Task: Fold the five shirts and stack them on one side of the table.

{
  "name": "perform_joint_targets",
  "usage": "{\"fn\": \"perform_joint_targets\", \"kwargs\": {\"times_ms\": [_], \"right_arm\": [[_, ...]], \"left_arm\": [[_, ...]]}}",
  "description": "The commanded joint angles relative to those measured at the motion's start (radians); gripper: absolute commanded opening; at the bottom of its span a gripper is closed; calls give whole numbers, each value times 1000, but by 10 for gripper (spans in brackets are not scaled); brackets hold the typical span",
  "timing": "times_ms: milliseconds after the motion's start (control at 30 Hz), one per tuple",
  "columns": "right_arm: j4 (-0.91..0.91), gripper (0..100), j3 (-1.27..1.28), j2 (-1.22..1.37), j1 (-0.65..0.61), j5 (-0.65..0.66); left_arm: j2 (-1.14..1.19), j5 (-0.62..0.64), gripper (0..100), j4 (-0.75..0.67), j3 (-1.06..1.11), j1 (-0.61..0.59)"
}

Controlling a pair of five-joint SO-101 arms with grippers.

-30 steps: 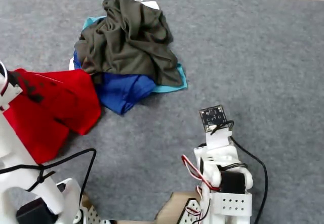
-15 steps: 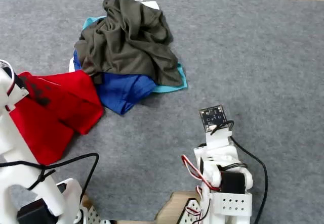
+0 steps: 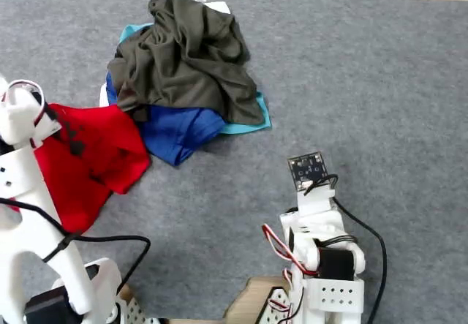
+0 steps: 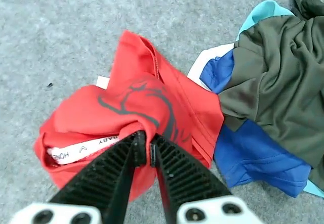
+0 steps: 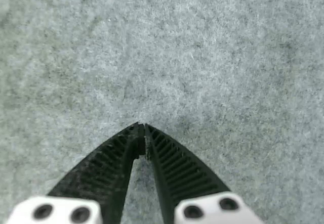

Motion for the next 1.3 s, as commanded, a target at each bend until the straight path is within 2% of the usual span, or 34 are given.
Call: {"fn": "perform_joint_targets", "kwargs": {"times_ms": [0, 200, 533, 700, 1267], "right_arm": [[6, 5, -5, -90, -1, -9], [6, 5, -5, -90, -1, -9], [6, 5, -5, -90, -1, -9], [6, 5, -5, -90, -1, -9], [6, 5, -5, -90, -1, -9]], "left_arm": [[-16, -9, 18, -26, -3, 17], [-21, -68, 18, -15, 8, 8], [-25, -64, 18, -8, 95, 15], [-25, -64, 18, 97, 44, 15], [-24, -68, 18, 95, -8, 15]]}}
